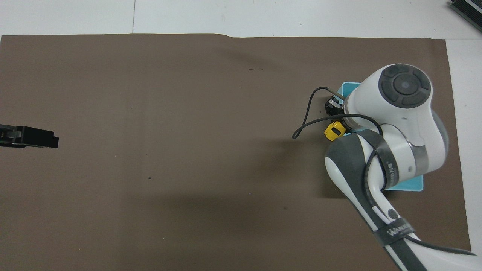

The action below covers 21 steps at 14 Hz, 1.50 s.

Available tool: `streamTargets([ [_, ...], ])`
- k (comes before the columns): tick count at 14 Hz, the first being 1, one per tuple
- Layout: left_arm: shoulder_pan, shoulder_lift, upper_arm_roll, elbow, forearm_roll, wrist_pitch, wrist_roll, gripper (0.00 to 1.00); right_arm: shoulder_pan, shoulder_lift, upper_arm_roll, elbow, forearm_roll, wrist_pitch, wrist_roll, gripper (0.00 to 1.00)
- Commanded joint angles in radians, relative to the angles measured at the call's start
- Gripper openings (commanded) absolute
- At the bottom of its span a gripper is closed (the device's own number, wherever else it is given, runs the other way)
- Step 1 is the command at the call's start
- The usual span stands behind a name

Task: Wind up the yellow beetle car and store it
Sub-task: 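Lift the yellow car and carry it over the blue box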

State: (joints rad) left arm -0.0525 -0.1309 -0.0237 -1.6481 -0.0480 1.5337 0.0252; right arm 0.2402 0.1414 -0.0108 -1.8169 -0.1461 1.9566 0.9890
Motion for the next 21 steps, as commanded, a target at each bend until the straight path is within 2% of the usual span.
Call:
streamTargets([
  [1, -0.003, -0.030, -0.001, -0.038, 0.020, 0.026, 0.028, 1.00, -0.059, -0.048, 0.006, -0.032, 0.064, -0.025, -0.233, 0.00],
  [6, 0.008, -0.023, 0.001, -0.024, 0.019, 0.025, 0.022, 1.00, -0.159, -0.072, 0.006, -0.062, 0.074, -0.041, -0.629, 0.00],
  [9, 0.014, -0.024, 0.005, -0.024, 0.019, 0.006, 0.019, 1.00, -0.220, -0.101, 0.006, -0.122, 0.075, 0.013, -0.815, 0.00],
  [13, 0.008, -0.023, 0.005, -0.024, 0.019, 0.006, 0.019, 1.00, -0.251, -0.177, 0.006, -0.304, 0.095, 0.190, -0.908, 0.00],
  [21, 0.011, -0.024, 0.004, -0.024, 0.019, 0.006, 0.019, 1.00, -0.275, -0.154, 0.005, -0.484, 0.095, 0.482, -0.949, 0.00],
])
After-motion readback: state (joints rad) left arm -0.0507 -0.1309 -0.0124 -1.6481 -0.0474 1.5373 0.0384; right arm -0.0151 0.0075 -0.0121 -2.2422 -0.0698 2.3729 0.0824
